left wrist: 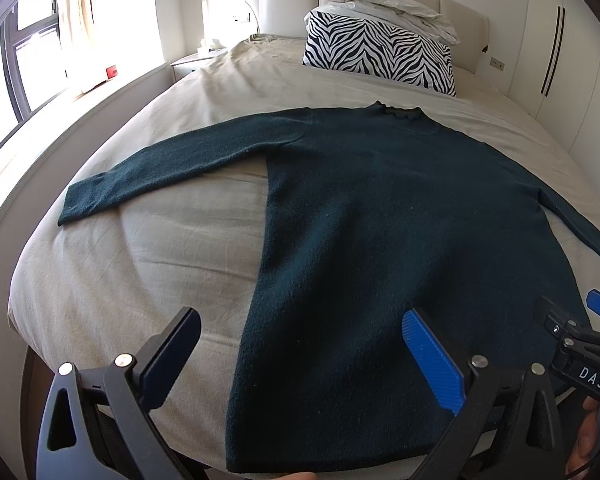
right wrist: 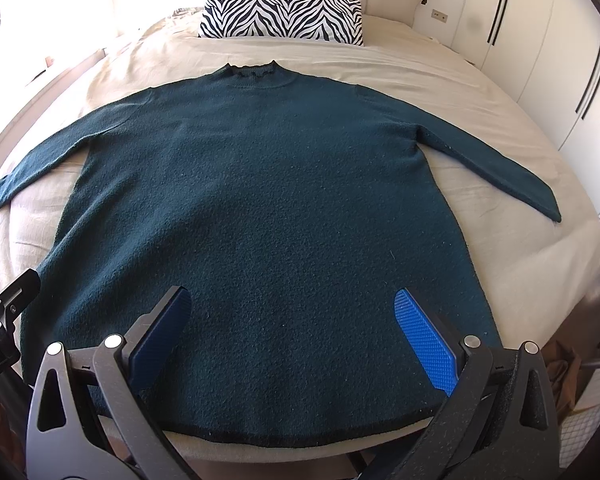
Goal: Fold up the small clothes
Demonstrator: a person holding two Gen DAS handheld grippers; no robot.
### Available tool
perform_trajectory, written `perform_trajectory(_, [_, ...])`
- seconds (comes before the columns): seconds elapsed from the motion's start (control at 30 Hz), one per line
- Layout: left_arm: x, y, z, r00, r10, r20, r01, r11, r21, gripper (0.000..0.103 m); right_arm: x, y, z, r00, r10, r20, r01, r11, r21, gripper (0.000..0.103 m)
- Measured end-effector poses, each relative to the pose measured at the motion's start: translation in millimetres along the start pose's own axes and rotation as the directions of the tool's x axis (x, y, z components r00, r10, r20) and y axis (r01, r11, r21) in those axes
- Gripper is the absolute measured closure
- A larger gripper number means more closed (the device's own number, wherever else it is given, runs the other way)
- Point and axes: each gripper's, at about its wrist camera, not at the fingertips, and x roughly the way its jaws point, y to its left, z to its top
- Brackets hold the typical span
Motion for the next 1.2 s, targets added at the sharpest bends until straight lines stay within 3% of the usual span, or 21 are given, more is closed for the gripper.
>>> perform_trajectory(1.2, [2.7,0.5,-4.7,1.000,0.006,-0.028,-0.006,1.000,-0.010,0.000,2.4,5.1,-4.0,1.000,0.000,-0.009,0.000,1.000,-0.003,0.000])
